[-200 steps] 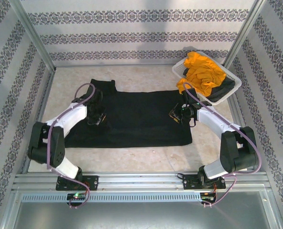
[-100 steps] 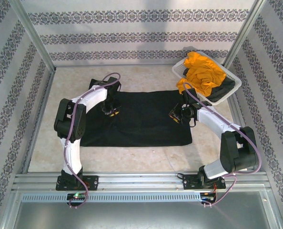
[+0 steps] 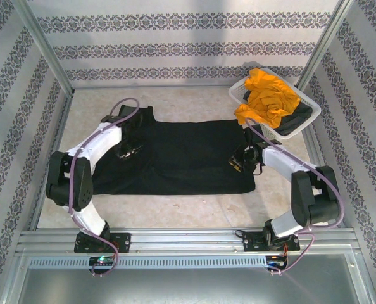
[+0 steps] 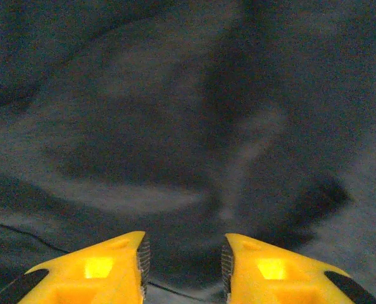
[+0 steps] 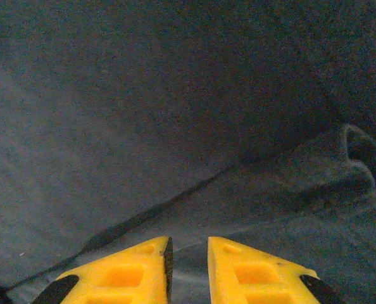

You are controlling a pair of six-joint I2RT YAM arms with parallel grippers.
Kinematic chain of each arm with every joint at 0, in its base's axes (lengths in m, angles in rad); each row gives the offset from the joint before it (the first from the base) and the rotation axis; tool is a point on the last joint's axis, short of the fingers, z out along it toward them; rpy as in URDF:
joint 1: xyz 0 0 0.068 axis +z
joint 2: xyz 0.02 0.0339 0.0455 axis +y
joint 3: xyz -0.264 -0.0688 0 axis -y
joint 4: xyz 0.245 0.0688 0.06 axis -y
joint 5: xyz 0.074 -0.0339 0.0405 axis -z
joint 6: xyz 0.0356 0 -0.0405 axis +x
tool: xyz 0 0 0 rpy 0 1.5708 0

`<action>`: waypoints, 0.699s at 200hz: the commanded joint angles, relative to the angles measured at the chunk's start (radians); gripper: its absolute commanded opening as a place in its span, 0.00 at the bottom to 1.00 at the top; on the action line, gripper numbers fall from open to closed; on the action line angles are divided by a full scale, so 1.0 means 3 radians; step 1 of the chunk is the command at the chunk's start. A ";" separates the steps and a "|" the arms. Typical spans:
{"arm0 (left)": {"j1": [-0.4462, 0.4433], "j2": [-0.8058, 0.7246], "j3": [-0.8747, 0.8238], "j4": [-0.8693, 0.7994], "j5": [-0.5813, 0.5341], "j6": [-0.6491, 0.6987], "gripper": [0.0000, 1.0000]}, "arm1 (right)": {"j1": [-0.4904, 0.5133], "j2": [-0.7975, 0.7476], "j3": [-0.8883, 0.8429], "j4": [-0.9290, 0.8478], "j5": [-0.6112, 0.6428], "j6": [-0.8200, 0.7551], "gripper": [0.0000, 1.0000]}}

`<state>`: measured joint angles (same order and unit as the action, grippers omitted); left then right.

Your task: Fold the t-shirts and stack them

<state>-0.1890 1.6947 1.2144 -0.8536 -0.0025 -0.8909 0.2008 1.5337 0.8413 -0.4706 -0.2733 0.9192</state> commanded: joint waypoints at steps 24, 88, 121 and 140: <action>0.0512 -0.0133 -0.0915 0.0503 0.0292 -0.0404 0.33 | 0.0123 0.0429 0.0266 -0.0525 0.0399 -0.0174 0.24; 0.0712 -0.0948 -0.1799 0.0330 0.0149 -0.0481 0.33 | 0.0342 0.0150 -0.0131 -0.0973 0.0503 -0.0245 0.26; 0.0850 -0.1320 -0.2101 0.0168 0.0096 -0.0481 0.32 | 0.0504 -0.0137 -0.0431 -0.1006 0.0240 -0.0095 0.26; 0.0935 -0.1442 -0.2059 0.0140 0.0032 -0.0387 0.33 | 0.0563 -0.0271 -0.0474 -0.0934 0.0070 -0.0030 0.26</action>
<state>0.0536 1.2907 0.6109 -0.7288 0.0738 -1.0157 0.3508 1.4834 0.7425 -0.6910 -0.2119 0.8726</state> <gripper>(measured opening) 0.324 0.259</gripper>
